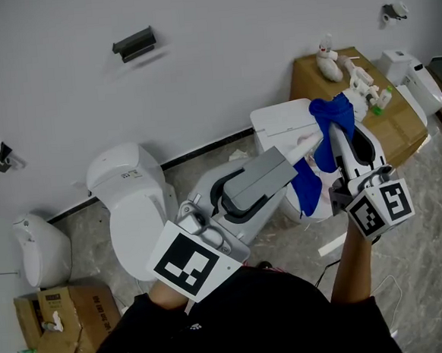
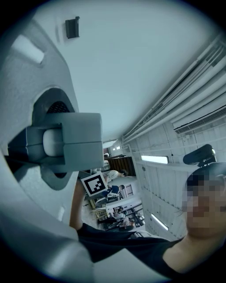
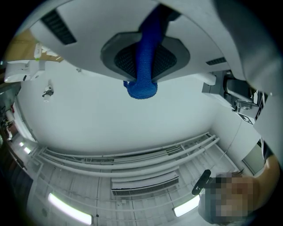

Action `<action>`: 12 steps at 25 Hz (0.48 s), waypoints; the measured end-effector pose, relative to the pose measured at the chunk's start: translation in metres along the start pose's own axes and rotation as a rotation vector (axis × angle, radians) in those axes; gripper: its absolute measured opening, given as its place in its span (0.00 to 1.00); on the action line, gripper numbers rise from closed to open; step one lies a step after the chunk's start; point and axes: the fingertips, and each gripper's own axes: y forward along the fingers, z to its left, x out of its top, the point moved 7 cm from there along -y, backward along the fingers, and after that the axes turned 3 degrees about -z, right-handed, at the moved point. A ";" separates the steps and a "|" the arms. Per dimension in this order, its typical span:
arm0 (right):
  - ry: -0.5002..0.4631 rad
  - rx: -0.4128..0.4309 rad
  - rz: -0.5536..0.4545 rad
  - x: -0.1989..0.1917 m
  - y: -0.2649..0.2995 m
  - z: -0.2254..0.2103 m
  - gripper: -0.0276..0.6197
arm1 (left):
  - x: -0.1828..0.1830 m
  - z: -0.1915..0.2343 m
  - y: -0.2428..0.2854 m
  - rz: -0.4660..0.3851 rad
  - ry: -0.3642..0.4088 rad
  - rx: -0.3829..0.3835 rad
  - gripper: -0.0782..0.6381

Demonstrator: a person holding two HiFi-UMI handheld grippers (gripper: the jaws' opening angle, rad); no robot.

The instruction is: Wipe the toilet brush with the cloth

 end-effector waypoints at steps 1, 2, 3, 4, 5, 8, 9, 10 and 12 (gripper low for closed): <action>0.001 -0.007 0.001 -0.001 0.000 -0.002 0.14 | 0.000 0.000 0.000 0.000 0.002 -0.001 0.35; 0.002 -0.014 0.001 -0.001 0.000 -0.004 0.14 | 0.001 0.000 0.000 0.000 0.004 -0.001 0.35; 0.003 -0.021 0.001 -0.002 -0.001 -0.006 0.14 | 0.001 -0.001 0.000 0.000 0.005 -0.002 0.35; 0.004 -0.026 0.000 -0.002 -0.001 -0.008 0.14 | 0.001 -0.001 -0.001 -0.001 0.007 -0.002 0.35; 0.005 -0.031 -0.001 -0.003 -0.002 -0.009 0.14 | 0.001 -0.002 -0.002 0.000 0.008 -0.003 0.35; 0.012 -0.044 -0.002 -0.004 -0.003 -0.010 0.14 | 0.001 -0.002 -0.006 0.005 0.010 -0.006 0.35; 0.013 -0.047 -0.001 -0.005 -0.003 -0.010 0.14 | 0.001 -0.002 -0.008 0.007 0.012 -0.006 0.34; 0.010 -0.050 0.000 -0.005 -0.003 -0.010 0.14 | 0.001 -0.002 -0.009 0.008 0.015 -0.006 0.35; -0.014 -0.059 0.008 -0.006 -0.003 -0.010 0.14 | 0.001 -0.002 -0.010 0.010 0.017 -0.007 0.35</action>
